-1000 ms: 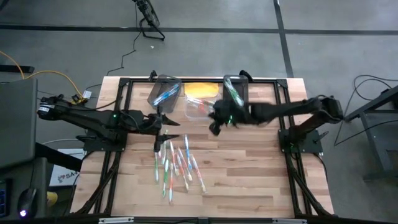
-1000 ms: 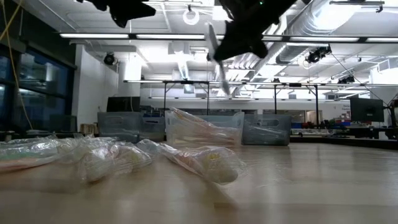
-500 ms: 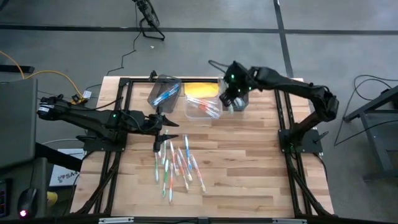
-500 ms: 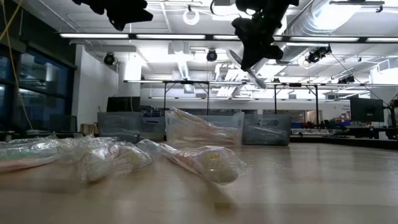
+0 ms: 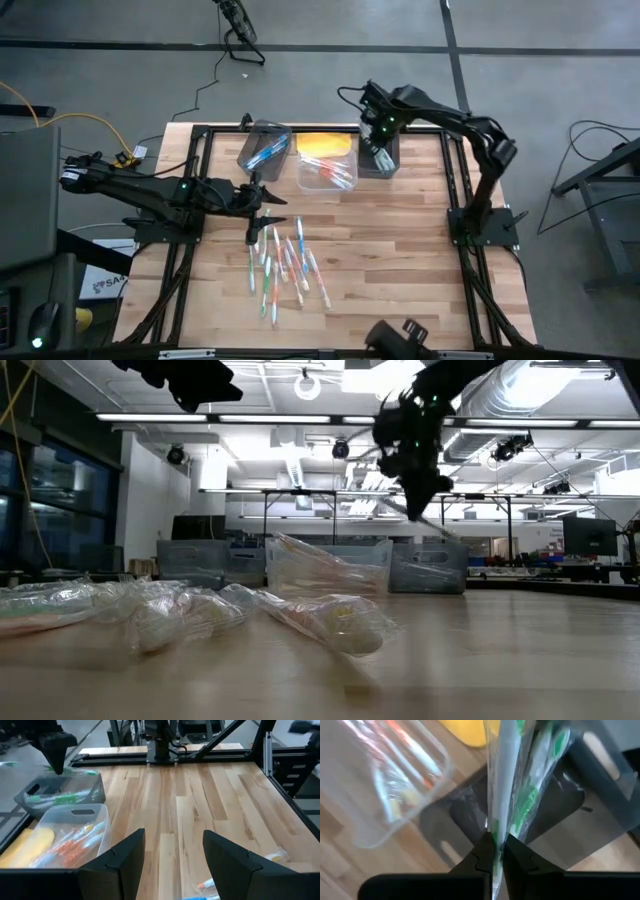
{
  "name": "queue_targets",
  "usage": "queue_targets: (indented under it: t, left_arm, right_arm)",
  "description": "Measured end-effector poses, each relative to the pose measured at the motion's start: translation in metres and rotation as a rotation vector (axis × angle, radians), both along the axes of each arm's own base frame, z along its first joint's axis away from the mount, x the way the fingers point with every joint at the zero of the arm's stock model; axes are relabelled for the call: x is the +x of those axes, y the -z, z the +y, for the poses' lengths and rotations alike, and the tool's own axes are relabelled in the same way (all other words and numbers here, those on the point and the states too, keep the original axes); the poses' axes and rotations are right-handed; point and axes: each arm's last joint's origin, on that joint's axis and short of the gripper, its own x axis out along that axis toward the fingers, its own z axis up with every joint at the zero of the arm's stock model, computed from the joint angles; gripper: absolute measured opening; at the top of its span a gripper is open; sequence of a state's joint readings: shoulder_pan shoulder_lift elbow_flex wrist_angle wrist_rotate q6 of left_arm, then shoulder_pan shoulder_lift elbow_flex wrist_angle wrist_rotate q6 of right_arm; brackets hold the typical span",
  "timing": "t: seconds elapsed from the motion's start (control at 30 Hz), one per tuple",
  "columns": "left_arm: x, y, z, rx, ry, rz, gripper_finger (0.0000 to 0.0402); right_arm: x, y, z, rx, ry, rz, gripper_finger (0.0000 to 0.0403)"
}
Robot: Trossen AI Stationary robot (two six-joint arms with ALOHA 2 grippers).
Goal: Pick & Place Toothbrushes
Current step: Put the green toothbrush into the right black bin
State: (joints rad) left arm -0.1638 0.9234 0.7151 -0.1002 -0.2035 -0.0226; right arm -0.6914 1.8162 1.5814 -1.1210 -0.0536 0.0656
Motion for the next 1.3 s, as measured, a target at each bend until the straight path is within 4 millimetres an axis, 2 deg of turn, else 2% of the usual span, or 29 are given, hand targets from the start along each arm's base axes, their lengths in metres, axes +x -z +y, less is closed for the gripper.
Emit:
queue_targets:
  t: [0.17, 0.4, 0.73, 1.0, 1.3]
  left_arm:
    - [0.000, 0.001, 0.000, -0.006, -0.003, 0.012, 0.0193]
    - [0.000, 0.001, 0.000, -0.006, -0.003, 0.014, 0.0193]
    - [0.000, 0.001, 0.000, -0.008, -0.003, 0.014, 0.0193]
    - [0.000, 0.001, 0.000, -0.009, -0.003, 0.014, 0.0193]
    - [0.000, 0.001, 0.000, -0.028, -0.008, 0.013, 0.0193]
  right_arm:
    - [0.002, 0.025, -0.019, 0.031, 0.007, 0.041, 0.0012]
    - [0.001, 0.051, -0.035, 0.082, 0.062, 0.080, 0.0012]
    - [-0.010, 0.054, -0.044, 0.175, 0.189, 0.047, 0.0013]
    - [-0.016, 0.053, -0.050, 0.193, 0.208, 0.028, 0.0013]
    - [-0.014, 0.071, -0.052, 0.211, 0.218, 0.107, 0.0017]
